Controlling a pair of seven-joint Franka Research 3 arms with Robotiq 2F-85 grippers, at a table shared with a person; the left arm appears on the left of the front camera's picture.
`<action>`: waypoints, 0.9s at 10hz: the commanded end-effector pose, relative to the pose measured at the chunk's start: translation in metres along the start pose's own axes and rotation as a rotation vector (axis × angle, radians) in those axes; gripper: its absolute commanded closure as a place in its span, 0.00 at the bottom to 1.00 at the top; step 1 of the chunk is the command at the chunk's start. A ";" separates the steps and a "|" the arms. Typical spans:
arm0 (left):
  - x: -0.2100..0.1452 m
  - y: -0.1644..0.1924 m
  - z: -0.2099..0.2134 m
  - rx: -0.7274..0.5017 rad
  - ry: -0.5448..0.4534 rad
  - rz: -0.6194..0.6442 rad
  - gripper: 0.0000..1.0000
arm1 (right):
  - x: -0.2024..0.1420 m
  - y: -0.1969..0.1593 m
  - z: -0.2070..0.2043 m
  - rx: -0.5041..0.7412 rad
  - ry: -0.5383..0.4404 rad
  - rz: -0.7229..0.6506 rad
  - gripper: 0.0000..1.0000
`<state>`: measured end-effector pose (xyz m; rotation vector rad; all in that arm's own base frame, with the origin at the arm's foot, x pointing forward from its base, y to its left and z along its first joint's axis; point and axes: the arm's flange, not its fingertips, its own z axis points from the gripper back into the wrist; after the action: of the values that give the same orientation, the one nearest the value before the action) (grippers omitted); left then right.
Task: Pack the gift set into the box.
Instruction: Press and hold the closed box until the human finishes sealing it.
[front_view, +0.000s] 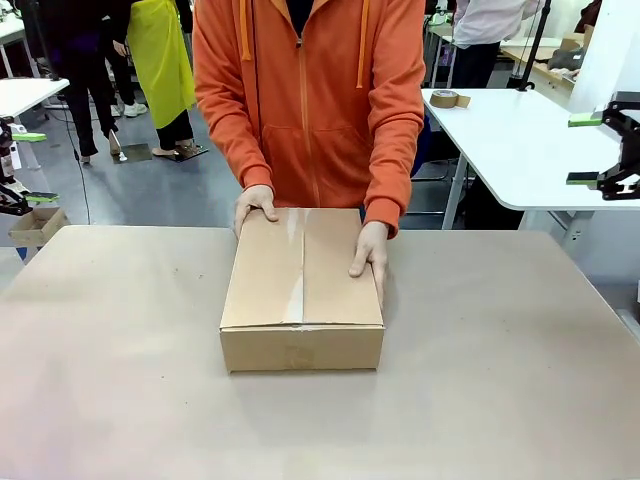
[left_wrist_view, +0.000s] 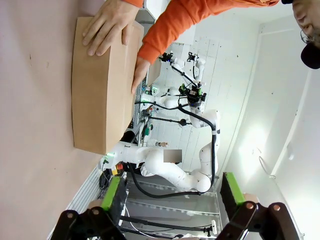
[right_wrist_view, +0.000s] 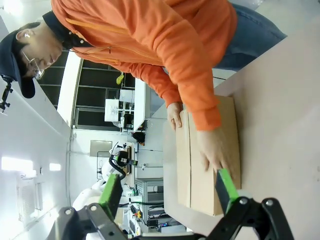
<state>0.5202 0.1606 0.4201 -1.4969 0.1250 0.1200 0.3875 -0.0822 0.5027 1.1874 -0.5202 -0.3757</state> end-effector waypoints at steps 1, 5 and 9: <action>-0.004 0.002 -0.003 0.011 0.004 -0.016 0.00 | 0.001 -0.003 -0.004 0.028 -0.014 0.026 0.00; -0.013 -0.002 -0.080 -0.091 0.281 -0.360 0.00 | -0.035 0.040 -0.119 0.215 0.178 0.398 0.00; -0.036 0.023 -0.120 -0.556 0.257 -0.822 0.00 | -0.102 0.036 -0.182 0.464 0.066 1.037 0.00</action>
<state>0.4936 0.0230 0.4036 -1.8370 -0.2559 -0.6158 0.4033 0.1381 0.4871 1.2104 -0.8267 0.5262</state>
